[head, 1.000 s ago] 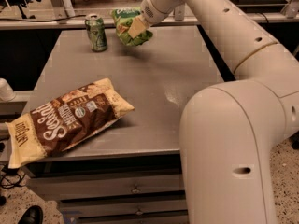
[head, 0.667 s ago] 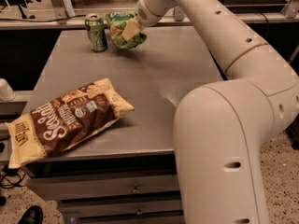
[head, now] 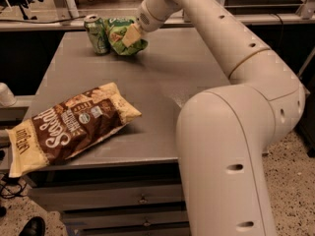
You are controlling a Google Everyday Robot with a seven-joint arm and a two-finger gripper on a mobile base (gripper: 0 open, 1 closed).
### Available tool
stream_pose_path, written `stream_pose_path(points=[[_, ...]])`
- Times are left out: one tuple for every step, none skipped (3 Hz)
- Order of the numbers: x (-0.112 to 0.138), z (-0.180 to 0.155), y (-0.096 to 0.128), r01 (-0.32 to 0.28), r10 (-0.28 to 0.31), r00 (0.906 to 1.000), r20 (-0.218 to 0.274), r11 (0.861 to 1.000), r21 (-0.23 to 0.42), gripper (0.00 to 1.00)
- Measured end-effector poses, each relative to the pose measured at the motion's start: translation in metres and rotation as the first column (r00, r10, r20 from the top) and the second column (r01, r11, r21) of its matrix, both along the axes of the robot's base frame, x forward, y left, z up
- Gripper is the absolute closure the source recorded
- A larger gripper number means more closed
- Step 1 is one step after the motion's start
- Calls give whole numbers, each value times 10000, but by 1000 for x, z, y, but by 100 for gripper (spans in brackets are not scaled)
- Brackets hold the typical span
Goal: Move green rice chip bag near green can
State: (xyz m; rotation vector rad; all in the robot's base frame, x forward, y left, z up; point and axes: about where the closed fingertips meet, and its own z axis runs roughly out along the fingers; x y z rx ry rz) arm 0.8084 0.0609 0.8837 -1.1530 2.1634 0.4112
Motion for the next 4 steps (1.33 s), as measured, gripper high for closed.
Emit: stream_pose_path(points=[[-1, -7, 5, -160, 160, 9997, -167, 9999, 25, 22], [-2, -10, 3, -160, 159, 9996, -239, 9999, -9, 1], [-4, -10, -2, -128, 127, 9996, -252, 9999, -45, 0], [-9, -6, -7, -122, 120, 9998, -164, 9999, -81, 0]])
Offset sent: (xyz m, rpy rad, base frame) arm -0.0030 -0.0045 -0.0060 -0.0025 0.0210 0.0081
